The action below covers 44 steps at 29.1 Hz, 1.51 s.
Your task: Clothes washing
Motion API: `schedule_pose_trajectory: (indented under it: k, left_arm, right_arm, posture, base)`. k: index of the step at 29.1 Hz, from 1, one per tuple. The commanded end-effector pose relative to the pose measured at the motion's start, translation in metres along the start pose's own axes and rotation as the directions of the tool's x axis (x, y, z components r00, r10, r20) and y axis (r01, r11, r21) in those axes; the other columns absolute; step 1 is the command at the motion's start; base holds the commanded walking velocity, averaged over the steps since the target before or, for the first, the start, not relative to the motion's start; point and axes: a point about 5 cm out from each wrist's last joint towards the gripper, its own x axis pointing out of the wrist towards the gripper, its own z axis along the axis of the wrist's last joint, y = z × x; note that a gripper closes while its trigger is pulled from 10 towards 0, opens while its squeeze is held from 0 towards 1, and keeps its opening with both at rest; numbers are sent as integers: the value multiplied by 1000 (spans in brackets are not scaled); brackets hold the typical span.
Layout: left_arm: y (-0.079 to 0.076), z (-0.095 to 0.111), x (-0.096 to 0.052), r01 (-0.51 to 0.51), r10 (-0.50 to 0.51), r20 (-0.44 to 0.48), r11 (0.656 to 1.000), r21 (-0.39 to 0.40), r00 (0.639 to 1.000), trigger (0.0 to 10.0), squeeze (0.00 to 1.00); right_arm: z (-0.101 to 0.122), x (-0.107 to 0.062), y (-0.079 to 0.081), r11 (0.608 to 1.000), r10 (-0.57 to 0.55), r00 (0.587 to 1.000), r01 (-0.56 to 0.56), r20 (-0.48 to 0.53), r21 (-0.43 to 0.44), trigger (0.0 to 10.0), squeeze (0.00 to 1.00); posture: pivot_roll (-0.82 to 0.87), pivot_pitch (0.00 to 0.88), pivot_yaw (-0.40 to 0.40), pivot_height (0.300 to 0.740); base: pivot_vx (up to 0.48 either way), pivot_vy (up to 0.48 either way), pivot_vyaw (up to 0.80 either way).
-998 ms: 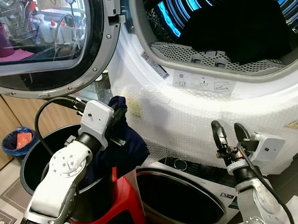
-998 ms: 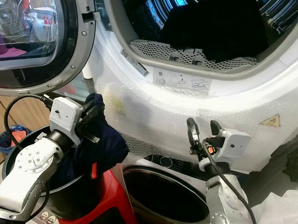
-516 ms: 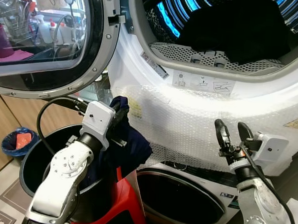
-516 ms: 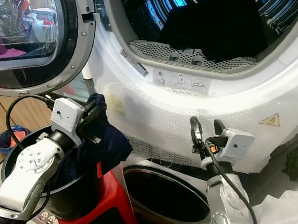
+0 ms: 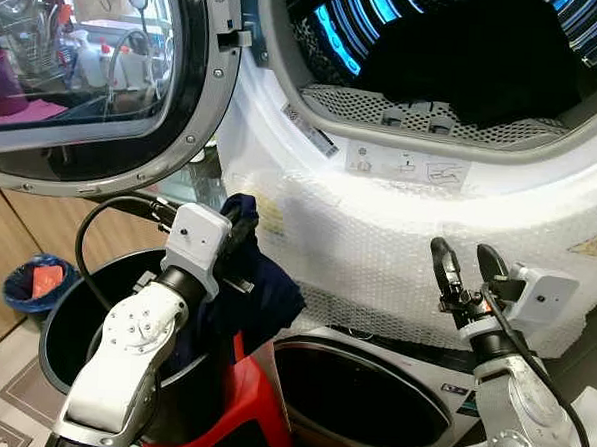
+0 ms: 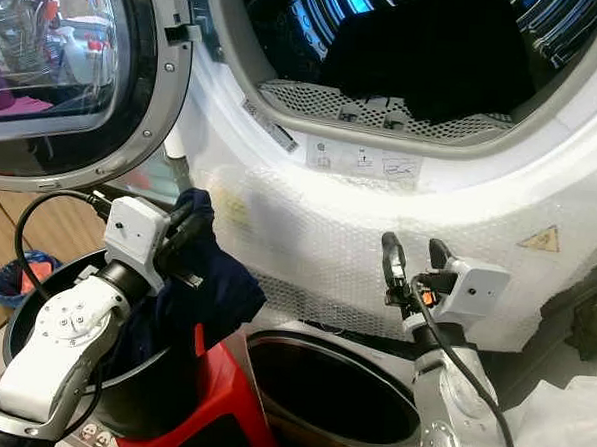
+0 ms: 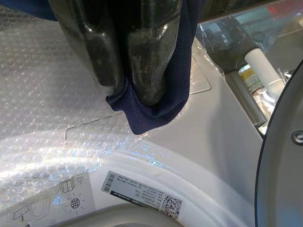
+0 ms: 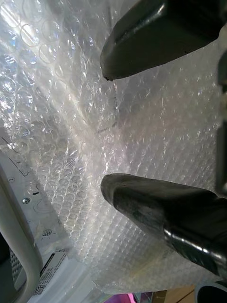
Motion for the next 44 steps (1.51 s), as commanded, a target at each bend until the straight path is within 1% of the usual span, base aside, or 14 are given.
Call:
schedule_pose_trajectory:
  k: [1,15,24,38,40,44]
  left_arm:
    - [3,8,3,-3,3,40,1000,12,999,10000,0]
    - [3,7,3,-3,2,37,1000,11,999,10000,0]
    - [2,5,2,-9,9,21,1000,0,1000,10000,0]
    - [4,-1,1,-26,27,-25,999,41,999,10000,0]
    - [5,-1,1,-27,28,-28,999,46,999,10000,0]
    - [6,-3,0,-42,44,-38,998,45,998,10000,0]
  right_arm:
    - [0,1,1,1000,-3,1000,2,8,6,10000,0]
    - [0,1,2,1000,6,1000,-6,6,5,10000,0]
    - [-1,0,1,1000,2,1000,-2,3,3,10000,0]
    - [-2,-1,2,1000,0,1000,0,-1,11,10000,0]
    - [-3,-2,2,1000,1,1000,-1,-6,1,10000,0]
    - [-2,-2,1,1000,1,1000,-1,-9,0,10000,0]
  posture:
    - [-4,27,12,740]
    - [-5,17,11,740]
    - [-5,27,12,740]
    - [-1,38,11,740]
    - [-3,40,9,740]
    - [-3,42,8,740]
  base:
    - [0,0,0]
    - [0,0,0]
    - [0,0,0]
    - [0,0,0]
    - [0,0,0]
    - [0,-137,0]
